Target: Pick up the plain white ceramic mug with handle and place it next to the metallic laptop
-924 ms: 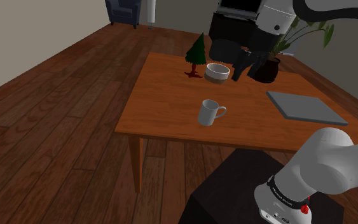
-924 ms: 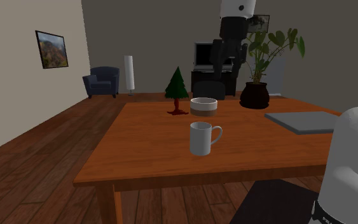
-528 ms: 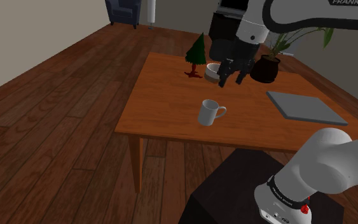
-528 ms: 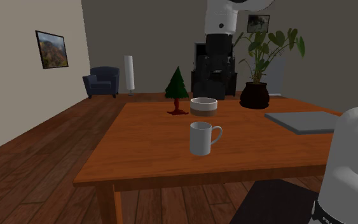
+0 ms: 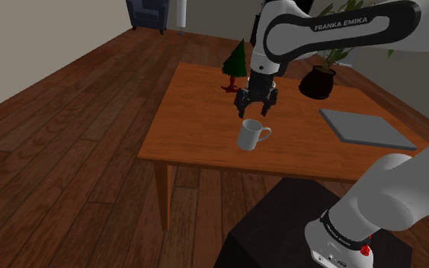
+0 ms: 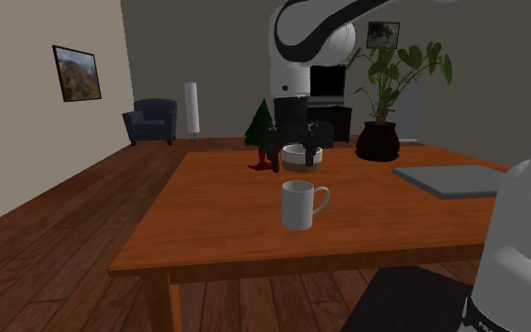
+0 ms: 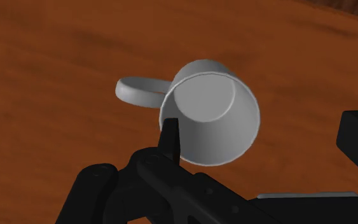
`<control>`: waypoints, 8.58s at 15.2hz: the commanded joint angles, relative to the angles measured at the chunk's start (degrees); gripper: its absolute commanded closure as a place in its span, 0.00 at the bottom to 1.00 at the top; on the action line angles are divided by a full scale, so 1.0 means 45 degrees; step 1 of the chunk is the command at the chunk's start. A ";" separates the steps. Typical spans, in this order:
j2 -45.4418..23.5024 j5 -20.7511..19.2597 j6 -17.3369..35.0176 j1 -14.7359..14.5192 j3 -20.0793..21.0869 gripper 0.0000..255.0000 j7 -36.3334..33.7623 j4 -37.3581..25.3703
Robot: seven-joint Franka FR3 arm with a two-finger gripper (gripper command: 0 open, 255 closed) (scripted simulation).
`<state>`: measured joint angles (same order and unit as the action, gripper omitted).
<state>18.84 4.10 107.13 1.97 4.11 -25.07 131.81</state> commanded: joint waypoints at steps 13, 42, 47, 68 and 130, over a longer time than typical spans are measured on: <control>-0.2099 0.0260 0.1991 0.0057 0.0176 0.00 -0.0969 0.0603; -0.1203 0.0224 -0.0478 0.0079 0.0114 1.00 -0.1085 -0.0973; -0.1021 0.0210 -0.1343 0.0087 0.0093 1.00 -0.1129 -0.1658; -0.0627 -0.0435 -0.3896 0.0878 -0.1137 1.00 0.0561 -0.3713; -0.8525 -0.0200 -0.0530 0.5947 -0.6628 1.00 1.1174 -0.8100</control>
<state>-19.34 3.11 103.88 28.71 -25.74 25.17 94.70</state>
